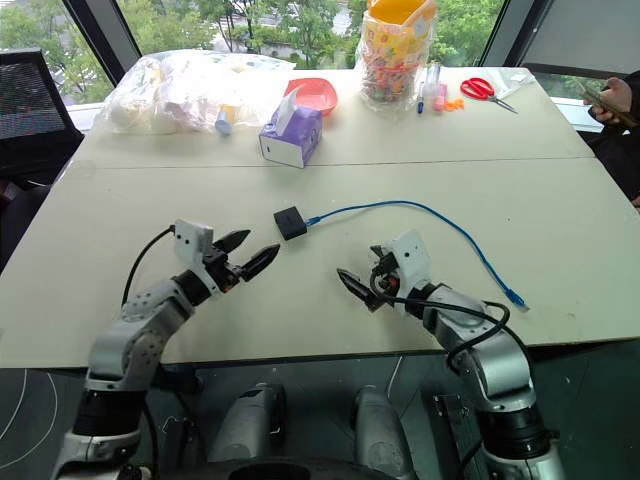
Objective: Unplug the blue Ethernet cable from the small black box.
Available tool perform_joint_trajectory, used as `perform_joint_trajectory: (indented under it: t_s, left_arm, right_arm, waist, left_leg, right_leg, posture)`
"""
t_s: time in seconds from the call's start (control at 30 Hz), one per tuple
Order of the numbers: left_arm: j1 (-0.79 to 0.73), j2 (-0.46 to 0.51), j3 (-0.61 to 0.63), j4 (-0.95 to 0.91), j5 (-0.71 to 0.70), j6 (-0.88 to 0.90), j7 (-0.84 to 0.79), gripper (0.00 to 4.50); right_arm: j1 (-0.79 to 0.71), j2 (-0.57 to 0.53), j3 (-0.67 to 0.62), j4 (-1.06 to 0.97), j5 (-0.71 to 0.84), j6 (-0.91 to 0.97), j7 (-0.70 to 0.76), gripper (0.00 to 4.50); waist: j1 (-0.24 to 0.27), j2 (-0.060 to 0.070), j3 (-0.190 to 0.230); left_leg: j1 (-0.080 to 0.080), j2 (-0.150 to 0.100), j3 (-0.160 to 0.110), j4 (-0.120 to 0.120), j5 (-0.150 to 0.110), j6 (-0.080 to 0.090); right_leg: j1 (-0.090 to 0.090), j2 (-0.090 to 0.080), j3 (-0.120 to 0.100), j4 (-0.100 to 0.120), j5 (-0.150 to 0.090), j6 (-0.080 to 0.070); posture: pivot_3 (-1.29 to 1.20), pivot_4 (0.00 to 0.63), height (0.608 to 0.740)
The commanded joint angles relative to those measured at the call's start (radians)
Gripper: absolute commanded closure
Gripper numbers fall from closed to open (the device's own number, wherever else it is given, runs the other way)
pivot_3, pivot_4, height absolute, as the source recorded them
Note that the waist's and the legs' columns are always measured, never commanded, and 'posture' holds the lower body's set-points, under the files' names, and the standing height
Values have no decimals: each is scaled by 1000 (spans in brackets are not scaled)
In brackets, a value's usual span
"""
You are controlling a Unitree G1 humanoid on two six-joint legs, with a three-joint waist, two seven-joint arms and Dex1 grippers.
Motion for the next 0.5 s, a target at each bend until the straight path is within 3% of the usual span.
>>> perform_joint_trajectory:
  t_s: [0.03,0.5]
  left_arm:
    - [-42,39,37,-3,-28,-1,-39,45]
    - [-68,181,24,40,-49,41,-210,45]
  right_arm:
    - [-43,-45,-47,-44,62,39,46,0]
    - [-218,-233,-69,-23,201,238,158,0]
  waist:
    - [0,0,0]
    - [0,0,0]
  left_leg:
    - [0,0,0,0,0,0]
    - [0,0,0,0,0,0]
  right_leg:
    - [0,0,0,0,0,0]
    - [-1,0,0,0,0,0]
  posture:
    - [0,150,735]
    - [0,150,735]
